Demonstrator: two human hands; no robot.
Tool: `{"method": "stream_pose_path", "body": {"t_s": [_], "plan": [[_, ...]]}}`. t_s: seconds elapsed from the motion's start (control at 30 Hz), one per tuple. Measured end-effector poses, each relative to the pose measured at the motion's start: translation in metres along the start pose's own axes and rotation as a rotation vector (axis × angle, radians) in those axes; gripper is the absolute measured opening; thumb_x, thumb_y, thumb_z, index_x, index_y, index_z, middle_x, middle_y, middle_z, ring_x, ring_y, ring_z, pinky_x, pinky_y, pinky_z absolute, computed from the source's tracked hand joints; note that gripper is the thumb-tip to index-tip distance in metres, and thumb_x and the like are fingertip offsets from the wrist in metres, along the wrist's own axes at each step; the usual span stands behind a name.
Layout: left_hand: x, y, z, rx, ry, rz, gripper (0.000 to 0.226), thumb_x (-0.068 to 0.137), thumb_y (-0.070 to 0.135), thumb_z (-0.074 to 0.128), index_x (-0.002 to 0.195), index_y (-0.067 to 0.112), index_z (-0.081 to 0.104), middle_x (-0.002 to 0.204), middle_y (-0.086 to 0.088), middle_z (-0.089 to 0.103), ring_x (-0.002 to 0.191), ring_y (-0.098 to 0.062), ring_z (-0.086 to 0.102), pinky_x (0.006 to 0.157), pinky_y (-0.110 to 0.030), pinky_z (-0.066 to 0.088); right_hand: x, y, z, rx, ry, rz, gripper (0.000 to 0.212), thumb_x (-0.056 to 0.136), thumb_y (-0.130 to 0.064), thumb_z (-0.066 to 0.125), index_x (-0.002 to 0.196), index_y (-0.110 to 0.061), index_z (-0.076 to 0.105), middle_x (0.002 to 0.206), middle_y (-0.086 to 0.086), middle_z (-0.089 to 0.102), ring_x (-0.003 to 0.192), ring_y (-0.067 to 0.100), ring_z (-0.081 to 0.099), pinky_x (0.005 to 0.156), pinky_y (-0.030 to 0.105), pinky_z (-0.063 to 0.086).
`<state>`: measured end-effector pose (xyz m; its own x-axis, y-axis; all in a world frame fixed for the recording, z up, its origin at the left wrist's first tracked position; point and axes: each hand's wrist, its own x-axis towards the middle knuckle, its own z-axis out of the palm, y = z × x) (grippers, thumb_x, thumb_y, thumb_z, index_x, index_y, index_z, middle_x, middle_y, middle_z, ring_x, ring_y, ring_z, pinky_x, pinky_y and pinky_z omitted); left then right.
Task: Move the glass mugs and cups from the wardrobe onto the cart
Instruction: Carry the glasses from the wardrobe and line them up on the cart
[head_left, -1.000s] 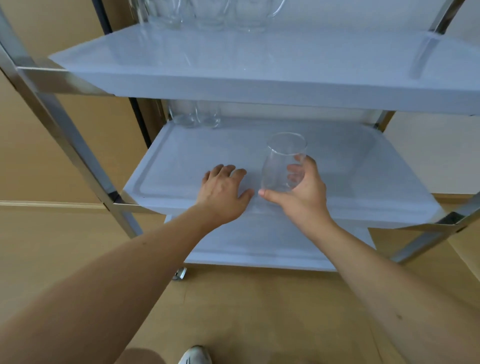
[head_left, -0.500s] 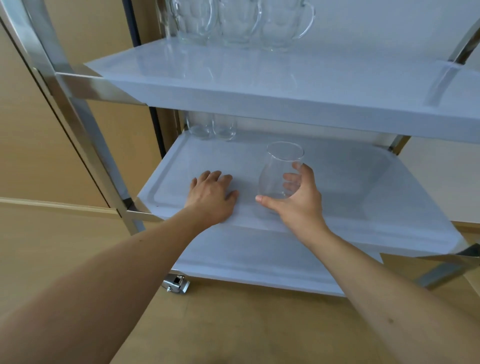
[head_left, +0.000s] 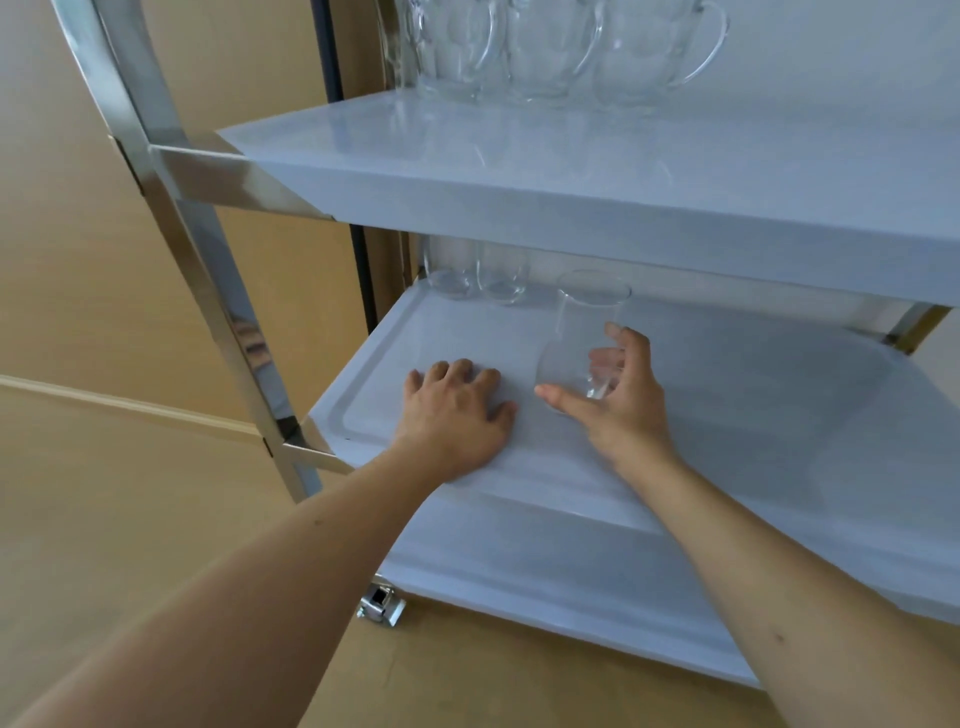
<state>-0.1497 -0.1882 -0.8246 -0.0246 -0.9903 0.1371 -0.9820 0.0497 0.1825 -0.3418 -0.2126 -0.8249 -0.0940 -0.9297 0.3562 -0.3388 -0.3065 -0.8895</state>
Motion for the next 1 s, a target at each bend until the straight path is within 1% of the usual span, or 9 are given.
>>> {"method": "stream_pose_path", "body": {"t_s": [0.03,0.13,0.17,0.33,0.5,0.6,0.67,0.83,1.0], "plan": [[0.000,0.000,0.001,0.003,0.008,0.004,0.064,0.086,0.066,0.022,0.132,0.033,0.052,0.140,-0.003,0.051,0.131,-0.030,0.043,0.110,-0.053,0.029,0.007,0.001,0.002,-0.022,0.001,-0.012,0.101,0.057,-0.028,0.099,0.141,-0.021,0.043,0.117,0.004,0.059,0.104,0.016,0.061,0.082,0.009,0.045],[-0.001,0.000,0.002,0.000,0.026,0.014,0.061,0.088,0.064,0.023,0.131,0.033,0.051,0.141,-0.004,0.050,0.131,-0.030,0.042,0.111,-0.052,0.028,0.028,0.006,0.009,-0.083,-0.003,-0.035,0.100,0.058,-0.034,0.098,0.142,-0.020,0.044,0.116,0.006,0.061,0.100,0.019,0.063,0.091,0.027,0.051],[-0.001,0.001,0.003,-0.001,0.028,0.014,0.059,0.089,0.063,0.024,0.131,0.033,0.051,0.142,-0.003,0.050,0.132,-0.030,0.042,0.111,-0.052,0.028,0.035,0.008,0.011,-0.097,-0.001,-0.033,0.101,0.059,-0.035,0.097,0.143,-0.019,0.044,0.116,0.006,0.061,0.100,0.020,0.063,0.091,0.029,0.051],[0.000,-0.001,0.005,-0.008,0.048,0.024,0.056,0.090,0.062,0.026,0.131,0.033,0.051,0.142,-0.002,0.050,0.134,-0.028,0.041,0.113,-0.053,0.026,0.080,0.018,0.029,-0.121,0.030,-0.011,0.096,0.062,-0.037,0.096,0.141,-0.017,0.045,0.114,0.003,0.058,0.097,0.017,0.061,0.085,0.023,0.045],[0.003,0.000,0.006,-0.005,0.062,0.022,0.058,0.089,0.063,0.025,0.131,0.034,0.053,0.140,0.001,0.052,0.132,-0.027,0.043,0.113,-0.052,0.027,0.121,0.029,0.049,-0.135,0.064,0.008,0.080,0.065,-0.038,0.094,0.125,-0.010,0.050,0.110,0.003,0.057,0.102,0.024,0.063,0.090,0.034,0.051],[0.001,0.001,0.005,-0.011,0.077,0.023,0.056,0.088,0.062,0.025,0.126,0.034,0.055,0.136,0.003,0.054,0.129,-0.025,0.045,0.112,-0.050,0.027,0.144,0.034,0.055,-0.139,0.061,0.014,0.077,0.065,-0.040,0.094,0.123,-0.012,0.050,0.108,0.001,0.054,0.097,0.021,0.058,0.079,0.024,0.043],[0.000,0.000,0.006,-0.016,0.085,0.029,0.054,0.088,0.061,0.026,0.125,0.033,0.055,0.135,0.004,0.054,0.128,-0.025,0.045,0.113,-0.049,0.027,0.156,0.038,0.059,-0.142,0.067,0.021,0.080,0.066,-0.042,0.093,0.127,-0.012,0.050,0.109,0.000,0.053,0.097,0.019,0.056,0.077,0.019,0.039],[-0.001,-0.002,0.005,-0.013,0.082,0.030,0.054,0.089,0.062,0.027,0.127,0.034,0.054,0.139,0.004,0.053,0.130,-0.023,0.044,0.115,-0.049,0.025,0.173,0.042,0.070,-0.123,0.070,0.043,0.092,0.069,-0.041,0.091,0.142,-0.012,0.043,0.136,0.007,0.056,0.115,0.019,0.058,0.086,0.019,0.040],[0.000,0.000,0.005,-0.012,0.094,0.025,0.055,0.088,0.062,0.026,0.125,0.034,0.055,0.134,0.003,0.054,0.126,-0.023,0.046,0.112,-0.047,0.027,0.179,0.044,0.072,-0.153,0.070,0.022,0.093,0.072,-0.041,0.090,0.145,-0.011,0.040,0.138,0.009,0.055,0.119,0.023,0.057,0.093,0.023,0.041]]}}
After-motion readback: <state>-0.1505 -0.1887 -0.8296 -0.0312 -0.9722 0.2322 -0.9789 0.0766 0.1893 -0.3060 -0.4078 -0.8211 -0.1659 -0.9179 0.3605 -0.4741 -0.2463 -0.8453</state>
